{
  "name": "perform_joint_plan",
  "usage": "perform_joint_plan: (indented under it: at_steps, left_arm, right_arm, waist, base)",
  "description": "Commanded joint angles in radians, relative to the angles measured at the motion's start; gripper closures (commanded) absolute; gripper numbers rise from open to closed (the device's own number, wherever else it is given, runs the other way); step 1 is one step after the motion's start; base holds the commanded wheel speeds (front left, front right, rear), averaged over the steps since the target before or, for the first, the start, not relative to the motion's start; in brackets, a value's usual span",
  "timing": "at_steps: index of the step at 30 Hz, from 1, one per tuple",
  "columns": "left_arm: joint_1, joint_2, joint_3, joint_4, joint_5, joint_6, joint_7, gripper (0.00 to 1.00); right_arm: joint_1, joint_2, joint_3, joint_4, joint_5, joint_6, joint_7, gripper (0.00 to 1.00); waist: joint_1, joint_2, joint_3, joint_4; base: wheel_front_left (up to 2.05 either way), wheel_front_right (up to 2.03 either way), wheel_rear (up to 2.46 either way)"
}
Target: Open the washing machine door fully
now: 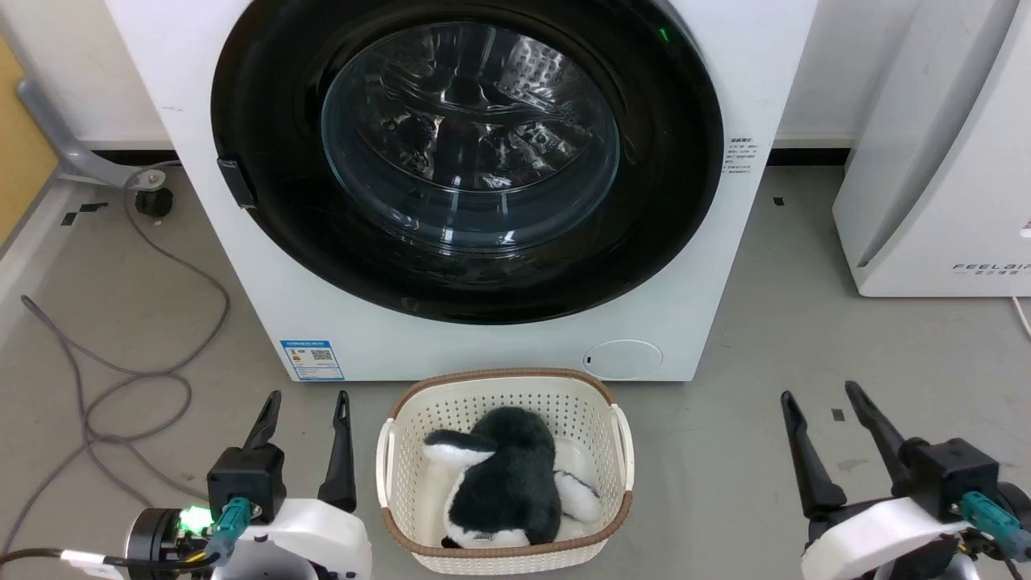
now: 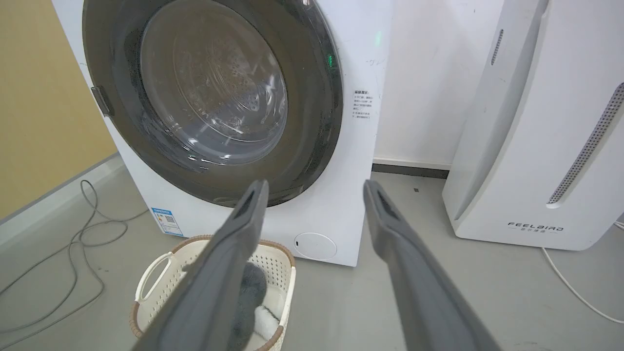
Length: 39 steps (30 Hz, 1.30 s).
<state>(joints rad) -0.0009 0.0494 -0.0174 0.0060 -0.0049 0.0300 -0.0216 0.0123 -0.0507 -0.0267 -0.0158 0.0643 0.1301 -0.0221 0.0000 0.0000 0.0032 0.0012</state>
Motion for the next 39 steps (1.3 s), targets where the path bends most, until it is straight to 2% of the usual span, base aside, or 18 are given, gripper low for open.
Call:
perform_joint_plan:
  at_steps: [1,15,26,27,28,32,39]
  left_arm:
    - [-0.004,0.0,-0.003,0.002,-0.011,0.008,-0.013,0.0]
    - [-0.005,0.0,-0.017,0.002,-0.018,0.032,-0.042,0.0]
    - [-0.008,0.0,-0.029,0.005,-0.024,0.051,-0.065,0.0]
    - [-0.008,0.0,-0.03,0.005,-0.025,0.053,-0.067,0.0]
    - [-0.008,0.0,-0.031,0.005,-0.025,0.055,-0.069,0.0]
    - [-0.008,0.0,-0.034,0.005,-0.027,0.062,-0.076,0.0]
    - [-0.01,0.0,-0.042,0.008,-0.034,0.074,-0.092,0.0]
  right_arm:
    - [-0.006,0.0,-0.007,-0.012,0.017,0.0,-0.013,0.0]
    - [-0.007,0.0,-0.027,-0.04,0.086,0.0,-0.042,0.0]
    - [-0.007,0.0,-0.024,-0.043,0.055,0.0,-0.065,0.0]
    - [-0.007,0.0,-0.025,-0.043,0.056,0.0,-0.067,0.55]
    - [-0.007,0.0,-0.027,-0.043,0.061,0.0,-0.069,1.0]
    - [-0.008,0.0,-0.033,-0.035,0.115,0.0,-0.075,1.0]
    - [-0.02,0.0,-0.033,-0.008,0.408,0.0,-0.092,1.0]
  waist:
    - [0.0,0.0,0.0,0.0]
    - [0.0,0.0,0.002,0.003]
    - [0.0,0.0,0.006,0.007]
    - [0.0,0.0,0.007,0.007]
    - [0.0,0.0,0.007,0.008]
    - [0.0,0.0,0.008,0.008]
    - [0.0,0.0,0.01,0.009]
  base:
    - [0.0,0.0,0.0]
    - [0.0,0.0,0.0]
    - [0.0,0.0,0.0]
    - [0.0,0.0,0.0]
    - [0.0,0.0,0.0]
    - [0.0,0.0,0.0]
    - [0.0,0.0,0.0]
